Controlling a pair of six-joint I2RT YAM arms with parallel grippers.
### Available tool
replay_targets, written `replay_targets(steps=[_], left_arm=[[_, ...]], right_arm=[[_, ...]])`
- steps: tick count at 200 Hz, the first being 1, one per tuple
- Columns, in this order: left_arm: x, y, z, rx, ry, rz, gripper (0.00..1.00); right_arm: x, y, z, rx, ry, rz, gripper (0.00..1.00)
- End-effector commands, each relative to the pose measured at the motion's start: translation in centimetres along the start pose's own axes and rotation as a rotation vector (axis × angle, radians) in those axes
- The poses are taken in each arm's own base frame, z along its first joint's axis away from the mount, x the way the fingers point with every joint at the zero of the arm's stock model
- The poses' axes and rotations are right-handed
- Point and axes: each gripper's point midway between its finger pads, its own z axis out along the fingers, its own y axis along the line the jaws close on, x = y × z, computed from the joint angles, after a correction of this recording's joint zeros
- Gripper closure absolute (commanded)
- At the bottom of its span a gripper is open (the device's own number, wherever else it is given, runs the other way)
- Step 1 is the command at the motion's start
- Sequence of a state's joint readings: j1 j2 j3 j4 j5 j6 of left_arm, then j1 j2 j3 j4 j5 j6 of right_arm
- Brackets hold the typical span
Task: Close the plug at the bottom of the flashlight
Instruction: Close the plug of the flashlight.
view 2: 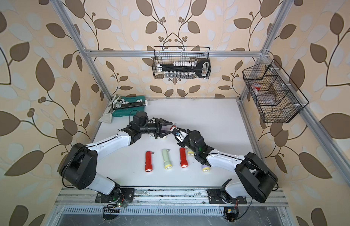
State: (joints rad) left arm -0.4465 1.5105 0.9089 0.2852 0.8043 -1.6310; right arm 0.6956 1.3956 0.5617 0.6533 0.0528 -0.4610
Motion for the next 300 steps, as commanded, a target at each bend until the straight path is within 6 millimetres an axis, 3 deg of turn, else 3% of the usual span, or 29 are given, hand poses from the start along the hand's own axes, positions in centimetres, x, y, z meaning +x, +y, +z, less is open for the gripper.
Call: replay_targets(steps=[1, 65, 90, 190, 300], left_arm=[[1.5, -0.9, -0.4, 0.026, 0.031, 0.049, 0.47], [1.5, -0.3, 1.0, 0.006, 0.068, 0.031, 0.49], [1.2, 0.3, 1.3, 0.011, 0.068, 0.004, 0.54], [0.3, 1.0, 1.4, 0.006, 0.033, -0.02, 0.42], [0.7, -0.2, 1.4, 0.045, 0.042, 0.01, 0.71]], right_arm=[[-1.2, -0.7, 0.1, 0.023, -0.034, 0.023, 1.0], [-1.5, -0.8, -0.1, 0.028, -0.044, 0.008, 1.0], [-1.8, -1.0, -0.4, 0.034, -0.056, 0.005, 1.0], [-2.0, -1.0, -0.8, 0.034, -0.069, 0.004, 1.0], [-2.6, -0.8, -1.1, 0.016, -0.09, 0.011, 1.0]])
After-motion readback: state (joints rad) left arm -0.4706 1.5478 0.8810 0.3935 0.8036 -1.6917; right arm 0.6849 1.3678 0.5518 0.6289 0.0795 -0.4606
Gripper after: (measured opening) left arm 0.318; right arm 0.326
